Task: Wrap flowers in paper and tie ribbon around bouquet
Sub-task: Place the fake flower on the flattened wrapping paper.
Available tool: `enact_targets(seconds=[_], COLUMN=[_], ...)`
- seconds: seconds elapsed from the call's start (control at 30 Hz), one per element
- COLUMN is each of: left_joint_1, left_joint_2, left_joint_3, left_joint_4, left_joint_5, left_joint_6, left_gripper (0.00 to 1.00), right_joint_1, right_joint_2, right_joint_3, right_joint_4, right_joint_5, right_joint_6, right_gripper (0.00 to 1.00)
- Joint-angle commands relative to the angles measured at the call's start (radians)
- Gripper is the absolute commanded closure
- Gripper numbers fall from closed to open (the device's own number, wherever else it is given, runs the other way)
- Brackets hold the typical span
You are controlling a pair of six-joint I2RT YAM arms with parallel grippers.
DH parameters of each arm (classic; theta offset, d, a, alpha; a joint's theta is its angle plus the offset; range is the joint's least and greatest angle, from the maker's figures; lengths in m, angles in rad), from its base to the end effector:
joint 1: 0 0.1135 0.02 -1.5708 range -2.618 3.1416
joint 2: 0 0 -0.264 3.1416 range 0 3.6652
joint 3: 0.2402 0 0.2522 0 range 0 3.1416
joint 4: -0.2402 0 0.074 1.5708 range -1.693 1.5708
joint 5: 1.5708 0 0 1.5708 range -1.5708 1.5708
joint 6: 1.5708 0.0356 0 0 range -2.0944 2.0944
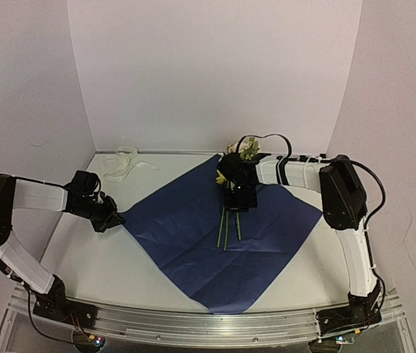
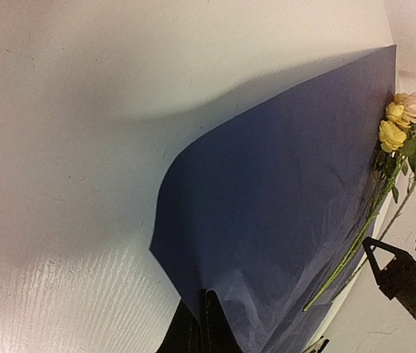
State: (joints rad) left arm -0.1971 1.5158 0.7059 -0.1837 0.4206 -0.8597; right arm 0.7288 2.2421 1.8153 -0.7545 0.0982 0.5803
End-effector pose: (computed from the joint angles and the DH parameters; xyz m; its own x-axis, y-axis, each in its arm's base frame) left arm 0.2678 -0.0683 0.1518 -0.8373 -0.5381 -0.0969 -0.3633 0.6801 -0.6368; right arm 0.3556 0.3128 0.1722 -0.9253 -0.0946 -0.3673 -0.1527 0.9794 0.1323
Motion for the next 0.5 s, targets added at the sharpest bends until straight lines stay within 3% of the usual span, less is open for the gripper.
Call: enact_targets(seconds=[0.0,0.47], left_joint_1=[0.004,0.007], left_joint_2=[-0.04,-0.037], left_joint_3=[-0.008,0.007], left_joint_4=[0.007,-0.002], left_joint_5=[0.013,0.017], left_joint_6=[0.017,0.025], left_gripper=[1.0,1.0], right_joint_1=[-0.001,0.0], right_joint_2=[0.047,0.019], right_joint_3=[0.065,-0.022], right_joint_4=[0.006,0.033], right_joint_5=[-0.074,-0.107], right_joint_6=[-0.029,0.083], right_gripper=[1.0,0.99])
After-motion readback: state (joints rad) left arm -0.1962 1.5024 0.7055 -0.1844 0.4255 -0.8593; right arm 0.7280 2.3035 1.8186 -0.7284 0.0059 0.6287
